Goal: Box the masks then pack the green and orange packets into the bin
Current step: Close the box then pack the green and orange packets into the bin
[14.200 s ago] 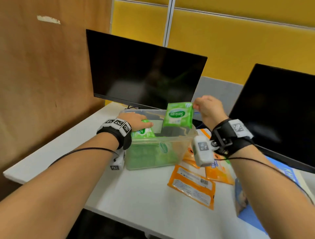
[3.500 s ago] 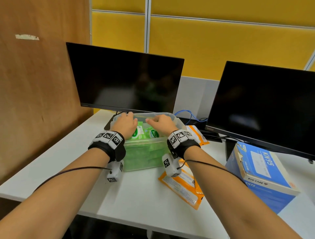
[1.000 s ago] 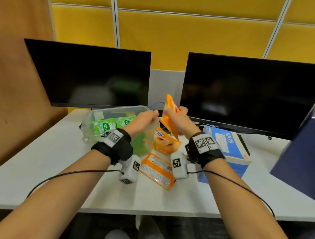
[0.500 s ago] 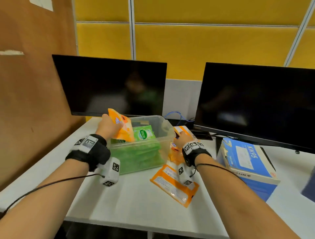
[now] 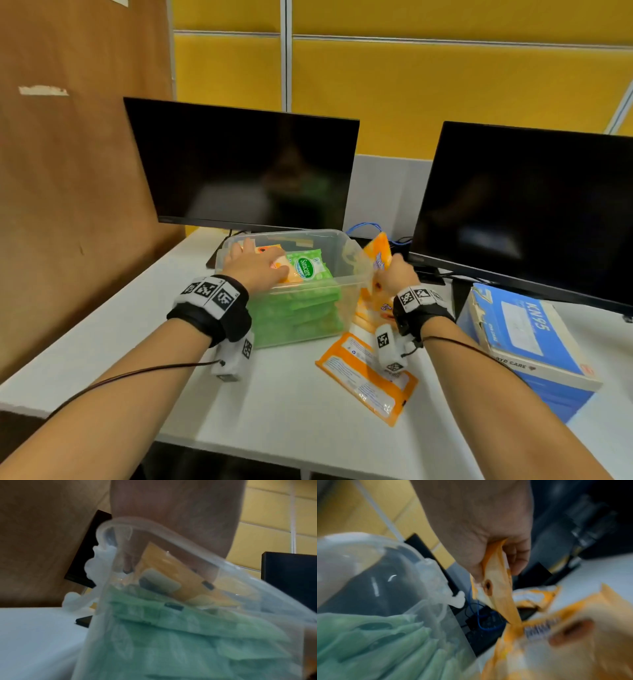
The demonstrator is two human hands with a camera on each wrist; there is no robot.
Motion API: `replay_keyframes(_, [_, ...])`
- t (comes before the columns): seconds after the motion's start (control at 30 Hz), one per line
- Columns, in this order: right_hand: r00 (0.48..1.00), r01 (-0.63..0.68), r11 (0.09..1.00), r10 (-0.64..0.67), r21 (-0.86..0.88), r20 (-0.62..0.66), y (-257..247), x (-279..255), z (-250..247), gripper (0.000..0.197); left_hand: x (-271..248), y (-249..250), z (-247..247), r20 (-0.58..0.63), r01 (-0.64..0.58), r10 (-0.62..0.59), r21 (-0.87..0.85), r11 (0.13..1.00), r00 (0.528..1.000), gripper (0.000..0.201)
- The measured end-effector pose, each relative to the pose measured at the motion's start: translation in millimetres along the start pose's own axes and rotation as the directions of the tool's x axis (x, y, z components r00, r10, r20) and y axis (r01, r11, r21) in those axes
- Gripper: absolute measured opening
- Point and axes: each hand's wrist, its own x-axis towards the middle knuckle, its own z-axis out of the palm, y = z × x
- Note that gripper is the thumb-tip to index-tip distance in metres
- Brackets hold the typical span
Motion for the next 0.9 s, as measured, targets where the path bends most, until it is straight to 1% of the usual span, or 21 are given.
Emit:
replay_keyframes(0.03, [0.992,0.035,0.999,-0.036,-0.014,-0.122,-5.9,-2.5,-5.9,0.032,-1.5,3.1,-0.4,-0.033,0.001,-0.002,-0.016,1.0,0.999,0.042])
replay_keyframes(0.07, [0.958,0.097,0.995,-0.103,-0.037,-0.266,-13.0,-7.6,-13.7,0.032,-2.0,6.4,0.0,-0.059,0.003,-0.005,-0.035,0.999,0.998,0.034])
replay_keyframes(0.13, [0.822,0.25,0.968,-0.226,-0.026,-0.522,-29.3,-21.3,-30.0,0.03,-0.4,11.8,1.4,-0.058,-0.001,-0.004,-0.087,0.996,0.998,0.027])
replay_keyframes(0.17, [0.779,0.317,0.947,-0.227,0.055,-0.584,-39.4,-27.5,-38.2,0.028,-0.4,14.5,0.8,-0.041,-0.006,0.001,-0.111,0.994,0.999,0.029])
replay_keyframes(0.2, [0.773,0.385,0.906,-0.212,0.176,-0.598,-51.4,-34.6,-45.8,0.026,1.1,14.7,1.4,-0.021,-0.008,0.006,-0.122,0.993,1.0,0.034])
replay_keyframes(0.27, [0.835,0.468,0.761,-0.214,0.449,-0.507,-74.5,-43.6,-51.6,0.029,3.2,13.1,1.5,0.002,0.005,-0.005,-0.126,0.992,1.0,0.039])
replay_keyframes(0.3, [0.874,0.457,0.687,-0.229,0.565,-0.428,-84.5,-46.9,-49.5,0.038,4.0,11.9,1.9,0.006,0.013,-0.012,-0.145,0.989,1.0,0.038])
replay_keyframes(0.33, [0.91,0.413,0.643,-0.274,0.645,-0.309,-92.5,-50.5,-44.8,0.05,4.9,10.6,2.4,-0.001,0.022,-0.023,-0.186,0.982,1.0,0.031])
replay_keyframes(0.37, [0.929,0.354,0.676,-0.332,0.647,-0.162,-97.1,-49.6,-33.7,0.057,4.0,10.2,2.2,-0.023,0.034,-0.041,-0.235,0.971,0.999,0.021])
replay_keyframes(0.4, [0.923,0.318,0.788,-0.384,0.527,0.016,-100.8,-49.5,-20.0,0.06,1.3,10.1,2.0,-0.068,0.02,-0.039,-0.257,0.966,0.997,0.014])
replay_keyframes(0.43, [0.904,0.308,0.904,-0.375,0.296,0.206,-103.4,-49.3,-4.1,0.06,0.6,9.1,3.6,-0.132,-0.006,-0.031,-0.267,0.964,0.991,0.017])
replay_keyframes(0.47, [0.89,0.32,0.947,-0.314,0.038,0.331,-105.7,-50.0,10.3,0.059,0.1,8.8,5.5,-0.198,-0.033,-0.02,-0.262,0.965,0.98,0.026])
replay_keyframes(0.5, [0.892,0.338,0.929,-0.266,-0.151,0.365,-109.4,-51.8,20.0,0.061,-1.9,9.8,5.8,-0.258,-0.067,0.009,-0.218,0.974,0.966,0.035])
replay_keyframes(0.53, [0.898,0.343,0.908,-0.242,-0.241,0.368,-113.4,-55.6,24.5,0.063,-2.5,10.5,6.6,-0.296,-0.123,0.073,-0.155,0.98,0.952,0.04])
replay_keyframes(0.57, [0.895,0.352,0.896,-0.237,-0.272,0.378,-116.6,-58.5,25.6,0.064,-3.9,13.3,6.6,-0.28,-0.184,0.151,-0.094,0.978,0.948,0.042])
replay_keyframes(0.6, [0.877,0.373,0.884,-0.236,-0.283,0.419,-118.1,-59.6,25.1,0.064,-3.8,15.2,6.0,-0.218,-0.228,0.206,-0.08,0.97,0.954,0.043])
replay_keyframes(0.63, [0.855,0.387,0.875,-0.222,-0.291,0.469,-118.1,-59.4,24.1,0.064,-2.8,16.3,4.9,-0.121,-0.235,0.223,-0.096,0.967,0.967,0.045])
replay_keyframes(0.7, [0.842,0.398,0.855,-0.196,-0.333,0.503,-117.8,-61.9,21.2,0.062,0.5,16.0,3.5,0.043,-0.198,0.203,-0.097,0.975,0.978,0.048])
replay_keyframes(0.77, [0.841,0.417,0.834,-0.203,-0.361,0.502,-117.1,-65.6,20.8,0.061,1.1,16.3,1.8,0.133,-0.172,0.169,0.01,0.985,0.977,0.05])
replay_keyframes(0.8, [0.823,0.437,0.829,-0.211,-0.349,0.528,-117.8,-66.5,18.6,0.061,1.0,16.3,1.0,0.164,-0.167,0.156,0.053,0.985,0.974,0.051])
replay_keyframes(0.9, [0.733,0.494,0.83,-0.235,-0.261,0.639,-112.5,-60.9,0.6,0.062,-3.8,17.9,-5.7,0.212,-0.156,0.137,0.074,0.985,0.968,0.054])
